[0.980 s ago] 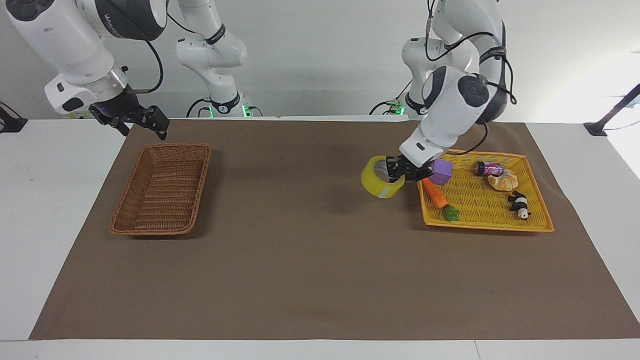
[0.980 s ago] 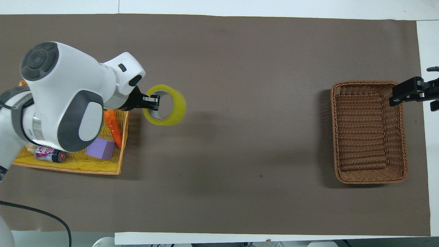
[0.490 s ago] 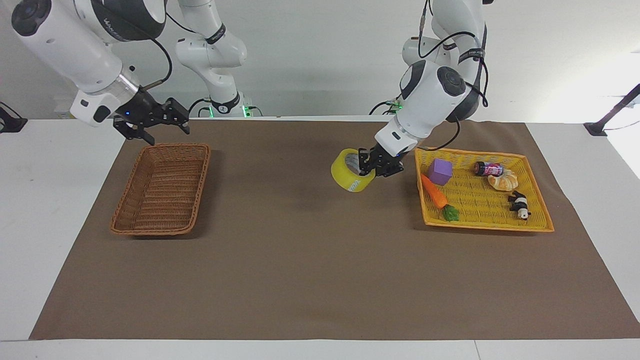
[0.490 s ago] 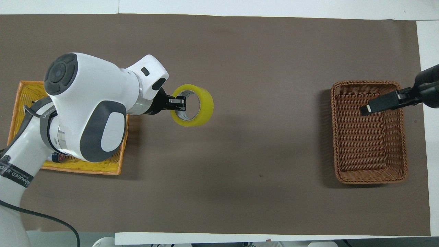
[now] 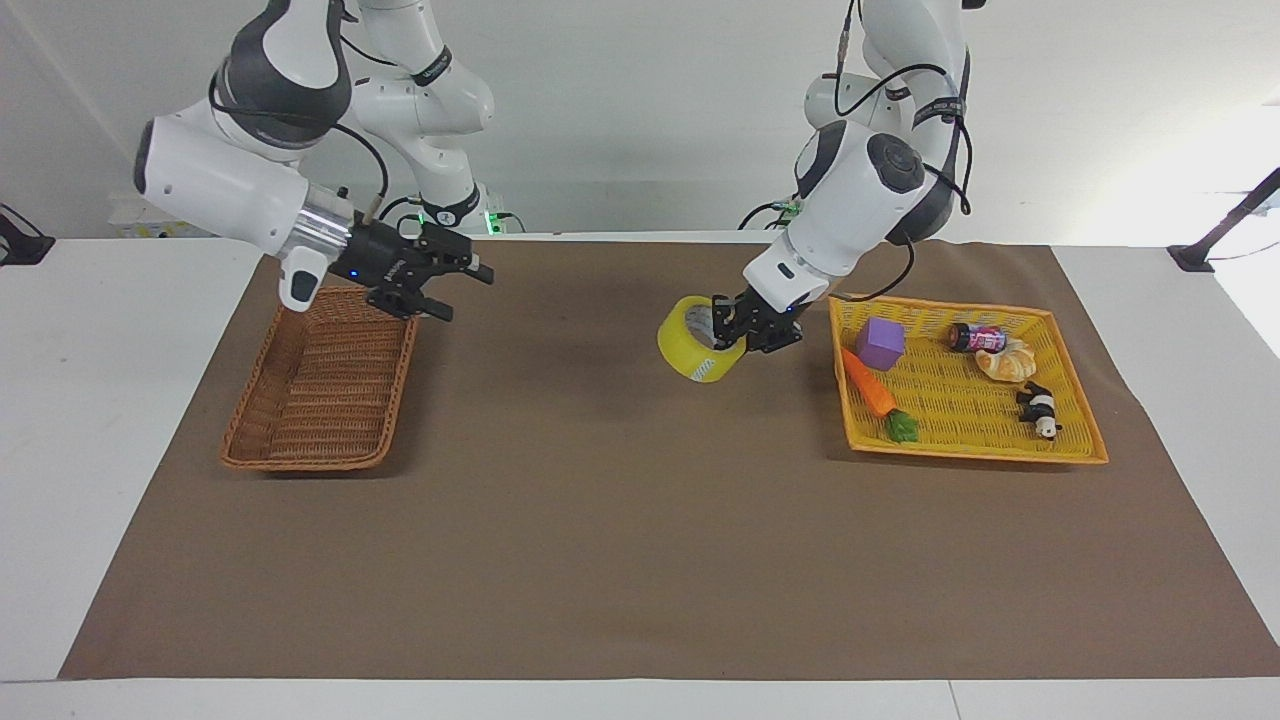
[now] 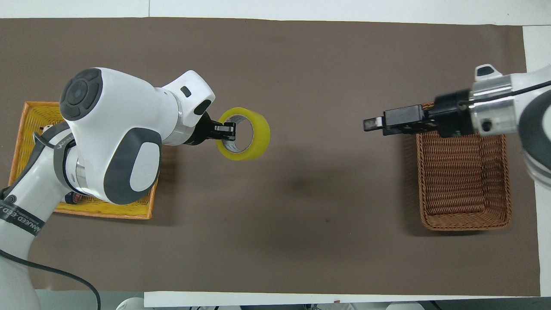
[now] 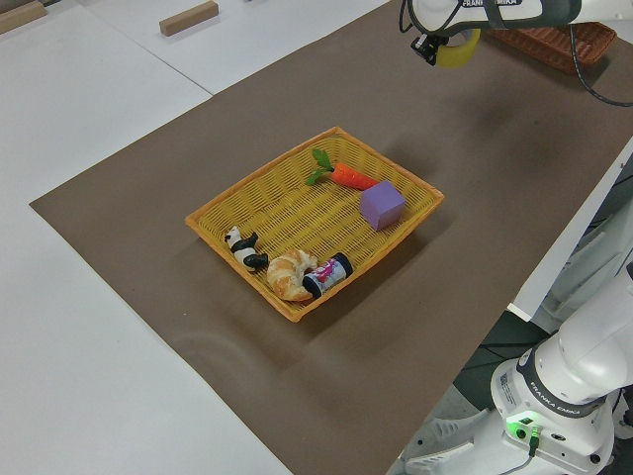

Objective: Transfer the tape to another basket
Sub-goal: 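Carry the tape toward the center while the right gripper reaches toward it, then grasp the tape rim with the right gripper beside the left gripper, then open the left gripper and withdraw it from the tape, then carry the tape with the right gripper and lower it into the brown basket, then open the right gripper to release the tape in the brown basket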

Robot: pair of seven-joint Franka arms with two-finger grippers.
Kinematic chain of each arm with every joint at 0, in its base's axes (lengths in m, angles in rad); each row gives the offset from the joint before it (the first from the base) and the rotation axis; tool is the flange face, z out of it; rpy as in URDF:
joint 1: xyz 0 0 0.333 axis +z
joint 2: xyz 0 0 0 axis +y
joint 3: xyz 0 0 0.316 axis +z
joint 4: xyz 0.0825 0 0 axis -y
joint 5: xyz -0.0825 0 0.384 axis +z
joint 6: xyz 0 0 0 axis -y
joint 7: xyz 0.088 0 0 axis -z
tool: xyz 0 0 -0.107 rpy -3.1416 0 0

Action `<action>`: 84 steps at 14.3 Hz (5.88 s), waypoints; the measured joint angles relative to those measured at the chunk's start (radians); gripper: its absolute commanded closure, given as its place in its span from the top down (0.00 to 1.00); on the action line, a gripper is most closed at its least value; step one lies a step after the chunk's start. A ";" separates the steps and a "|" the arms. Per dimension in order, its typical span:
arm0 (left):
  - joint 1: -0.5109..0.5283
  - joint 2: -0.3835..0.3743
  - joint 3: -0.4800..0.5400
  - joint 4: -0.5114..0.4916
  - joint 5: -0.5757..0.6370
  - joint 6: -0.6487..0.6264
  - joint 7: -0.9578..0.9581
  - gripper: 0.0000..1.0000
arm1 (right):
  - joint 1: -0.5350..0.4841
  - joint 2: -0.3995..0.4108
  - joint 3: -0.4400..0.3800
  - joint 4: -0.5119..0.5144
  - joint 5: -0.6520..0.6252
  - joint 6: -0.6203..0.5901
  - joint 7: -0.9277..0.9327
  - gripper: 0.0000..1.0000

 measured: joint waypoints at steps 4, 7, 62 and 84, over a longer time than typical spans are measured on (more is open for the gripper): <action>0.000 0.001 0.001 -0.001 0.000 -0.008 0.003 0.00 | 0.219 0.054 0.009 -0.012 0.100 0.219 0.029 1.00; 0.000 0.001 0.001 -0.001 0.000 -0.017 0.004 0.00 | 0.297 0.084 0.010 -0.013 0.162 0.333 0.043 1.00; 0.543 -0.140 0.087 0.184 0.514 -0.341 0.555 1.00 | -0.376 0.138 -0.021 -0.017 -0.101 -0.382 -0.360 0.00; 0.490 -0.139 0.068 0.182 0.522 -0.366 0.556 1.00 | -0.635 0.394 -0.003 0.096 -0.376 -0.374 -0.782 1.00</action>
